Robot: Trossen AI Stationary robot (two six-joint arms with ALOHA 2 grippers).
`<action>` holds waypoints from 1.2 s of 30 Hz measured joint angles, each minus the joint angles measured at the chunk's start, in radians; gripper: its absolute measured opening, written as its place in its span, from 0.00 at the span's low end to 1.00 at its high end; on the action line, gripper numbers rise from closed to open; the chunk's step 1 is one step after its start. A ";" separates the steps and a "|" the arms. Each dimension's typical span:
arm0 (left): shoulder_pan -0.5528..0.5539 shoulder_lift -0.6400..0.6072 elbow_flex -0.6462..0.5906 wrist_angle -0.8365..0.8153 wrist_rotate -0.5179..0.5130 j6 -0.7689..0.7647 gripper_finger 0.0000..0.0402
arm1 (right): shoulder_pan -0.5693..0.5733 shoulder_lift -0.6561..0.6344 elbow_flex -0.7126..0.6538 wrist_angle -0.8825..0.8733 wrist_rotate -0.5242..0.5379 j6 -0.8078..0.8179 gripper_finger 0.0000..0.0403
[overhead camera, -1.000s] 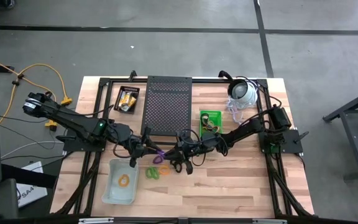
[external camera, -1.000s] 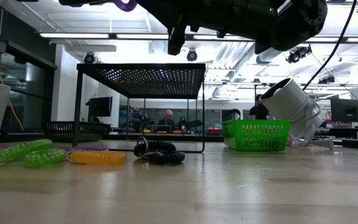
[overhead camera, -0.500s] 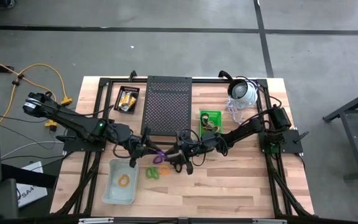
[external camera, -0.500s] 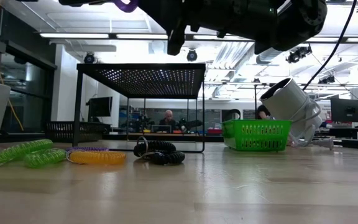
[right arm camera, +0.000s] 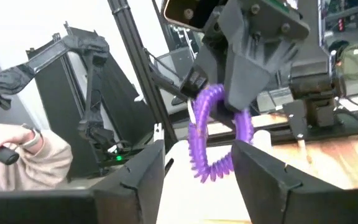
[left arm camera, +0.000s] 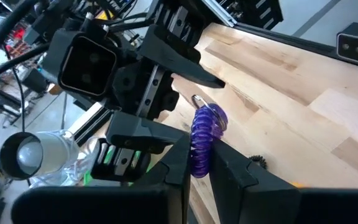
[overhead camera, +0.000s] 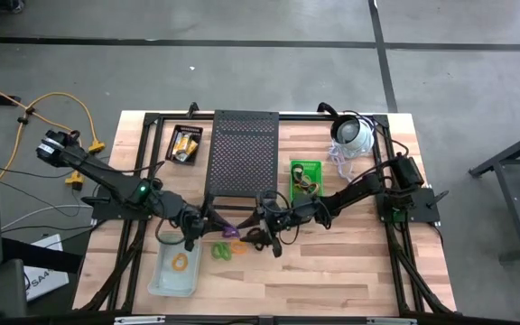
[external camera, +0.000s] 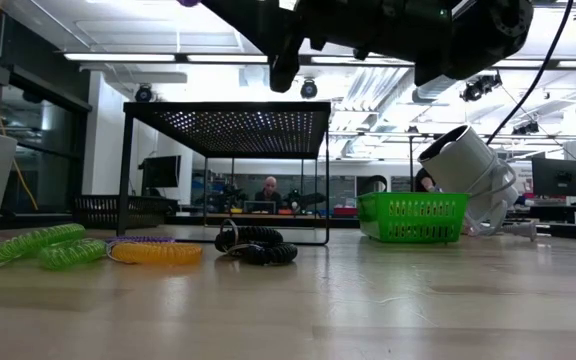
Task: Pick & Place Office Desk Supplies
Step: Put the right purple spring keychain into the gray bin
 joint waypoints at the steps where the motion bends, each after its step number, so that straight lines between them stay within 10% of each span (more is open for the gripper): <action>1: -0.014 0.000 0.000 0.000 -0.002 -0.012 0.10 | 0.006 0.000 0.000 -0.013 0.000 0.000 0.44; 24: -0.601 0.000 0.000 -0.296 -0.614 -0.714 0.10 | 0.122 0.000 0.000 -0.177 0.056 0.025 0.45; 36: -0.739 0.000 0.000 -0.620 -0.562 -1.209 0.10 | 0.122 0.000 0.000 -0.187 0.065 0.024 0.45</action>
